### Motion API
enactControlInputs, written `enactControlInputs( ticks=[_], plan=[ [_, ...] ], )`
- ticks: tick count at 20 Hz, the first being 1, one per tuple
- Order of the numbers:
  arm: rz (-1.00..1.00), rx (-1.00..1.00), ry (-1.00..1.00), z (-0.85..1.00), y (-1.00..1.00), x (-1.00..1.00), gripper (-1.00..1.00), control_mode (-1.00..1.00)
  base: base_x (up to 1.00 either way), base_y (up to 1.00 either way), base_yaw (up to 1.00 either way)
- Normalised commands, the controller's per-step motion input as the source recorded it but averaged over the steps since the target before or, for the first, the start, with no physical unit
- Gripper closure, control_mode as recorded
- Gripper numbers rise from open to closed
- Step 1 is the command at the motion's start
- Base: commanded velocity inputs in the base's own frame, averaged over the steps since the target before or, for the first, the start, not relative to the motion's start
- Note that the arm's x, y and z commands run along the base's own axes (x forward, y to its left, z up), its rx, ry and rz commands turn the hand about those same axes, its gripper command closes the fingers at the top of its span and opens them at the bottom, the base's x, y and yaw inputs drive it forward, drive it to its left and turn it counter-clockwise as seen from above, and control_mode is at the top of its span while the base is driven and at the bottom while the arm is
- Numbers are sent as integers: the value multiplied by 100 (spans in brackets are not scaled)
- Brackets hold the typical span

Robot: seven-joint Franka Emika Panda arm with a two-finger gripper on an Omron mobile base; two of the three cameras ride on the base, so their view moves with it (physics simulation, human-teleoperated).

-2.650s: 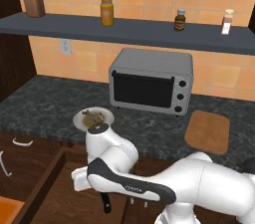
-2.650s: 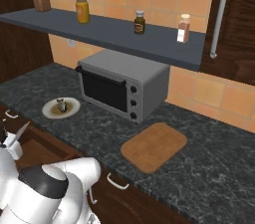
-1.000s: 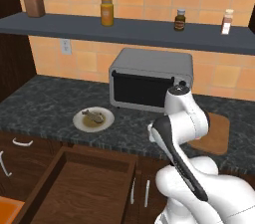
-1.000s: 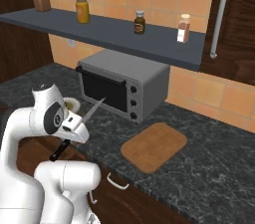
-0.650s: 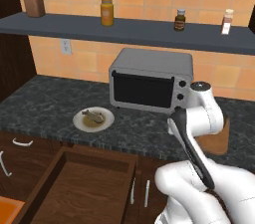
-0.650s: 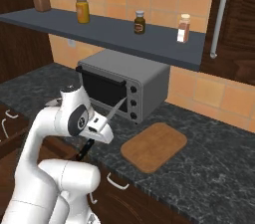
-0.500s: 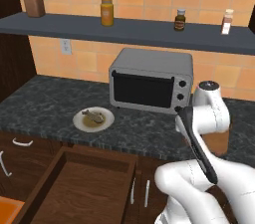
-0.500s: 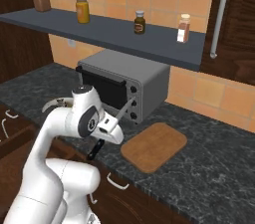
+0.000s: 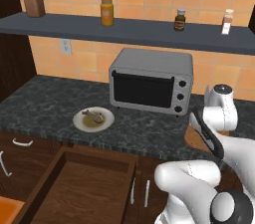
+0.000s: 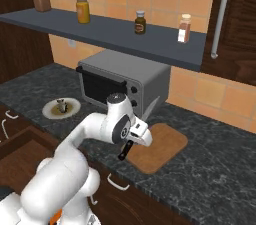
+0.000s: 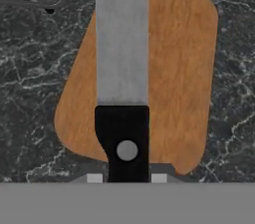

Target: Pick up the knife from the drawer and place it on the cutting board. Then place the meat from the plate to the cutting board.

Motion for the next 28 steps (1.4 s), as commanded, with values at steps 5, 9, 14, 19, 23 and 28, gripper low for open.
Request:
enactControlInputs(
  ticks=[5, 9, 14, 19, 23, 28],
  plan=[
    [-5, 3, 1, -31, -70, 44, 100, -100, 0, 0, 0],
    [-5, 3, 6, -20, -49, 20, 100, -100, 0, 0, 0],
    [0, 2, 2, -30, -40, 25, 100, -100, 0, 0, 0],
    [-1, 0, 0, -40, -13, 23, 100, -100, 0, 0, 0],
    [-2, 0, 1, -36, 0, 26, 100, -100, 0, 0, 0],
    [-1, 0, 4, -37, -12, 23, 100, -100, 0, 0, 0]
  ],
)
